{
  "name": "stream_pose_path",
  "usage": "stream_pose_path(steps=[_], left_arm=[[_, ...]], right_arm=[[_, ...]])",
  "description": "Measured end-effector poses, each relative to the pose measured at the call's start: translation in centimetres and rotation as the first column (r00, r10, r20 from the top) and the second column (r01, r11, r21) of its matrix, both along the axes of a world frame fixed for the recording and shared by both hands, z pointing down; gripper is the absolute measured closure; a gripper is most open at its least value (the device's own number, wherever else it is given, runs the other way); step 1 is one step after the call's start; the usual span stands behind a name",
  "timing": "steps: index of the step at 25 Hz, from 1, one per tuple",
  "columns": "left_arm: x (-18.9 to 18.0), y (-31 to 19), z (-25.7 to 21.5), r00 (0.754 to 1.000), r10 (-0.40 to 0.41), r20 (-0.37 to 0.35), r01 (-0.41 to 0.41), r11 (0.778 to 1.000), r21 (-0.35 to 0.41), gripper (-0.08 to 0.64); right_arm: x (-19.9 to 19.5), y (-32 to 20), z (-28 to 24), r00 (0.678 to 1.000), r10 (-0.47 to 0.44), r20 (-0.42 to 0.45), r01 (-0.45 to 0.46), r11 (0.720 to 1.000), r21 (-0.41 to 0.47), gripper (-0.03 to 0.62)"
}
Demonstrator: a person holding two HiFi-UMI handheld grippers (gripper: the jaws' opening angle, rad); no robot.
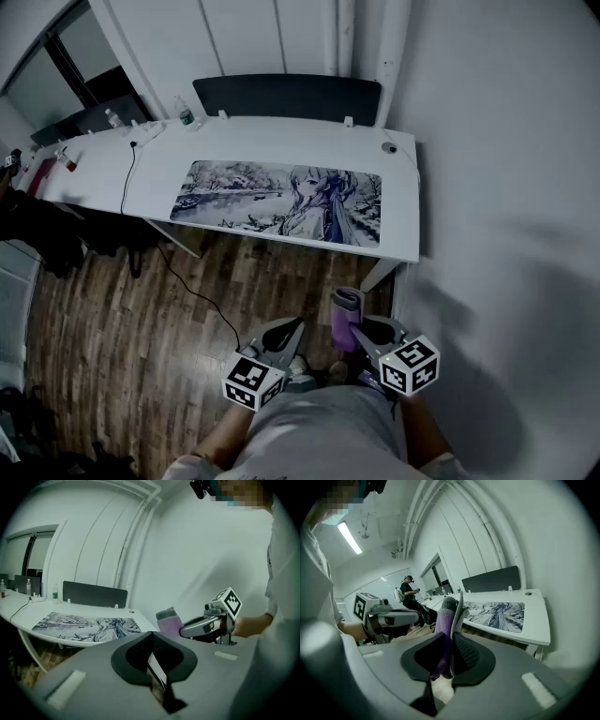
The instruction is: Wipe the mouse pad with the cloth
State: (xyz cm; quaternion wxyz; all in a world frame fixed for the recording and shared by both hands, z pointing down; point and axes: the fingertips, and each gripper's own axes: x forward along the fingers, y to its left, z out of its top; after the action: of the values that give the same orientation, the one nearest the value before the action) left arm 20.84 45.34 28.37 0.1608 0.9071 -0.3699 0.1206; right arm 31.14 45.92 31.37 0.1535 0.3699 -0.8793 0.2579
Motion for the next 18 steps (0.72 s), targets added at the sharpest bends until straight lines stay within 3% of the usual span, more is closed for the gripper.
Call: stream_pose_path(steps=[13, 18], left_arm=[[-2.5, -0.5, -0.3, 1.0, -0.011, -0.017, 0.011, 1.0, 0.02, 0.541], [-3.9, -0.7, -0.1, 0.999, -0.015, -0.029, 0.016, 1.0, 0.02, 0.541]], right_arm=[[-1.2, -0.6, -0.1, 0.999, 0.031, -0.009, -0.031, 0.999, 0.01, 0.526], [-2.9, -0.7, -0.3, 0.999, -0.011, 0.033, 0.012, 1.0, -0.012, 0.522]])
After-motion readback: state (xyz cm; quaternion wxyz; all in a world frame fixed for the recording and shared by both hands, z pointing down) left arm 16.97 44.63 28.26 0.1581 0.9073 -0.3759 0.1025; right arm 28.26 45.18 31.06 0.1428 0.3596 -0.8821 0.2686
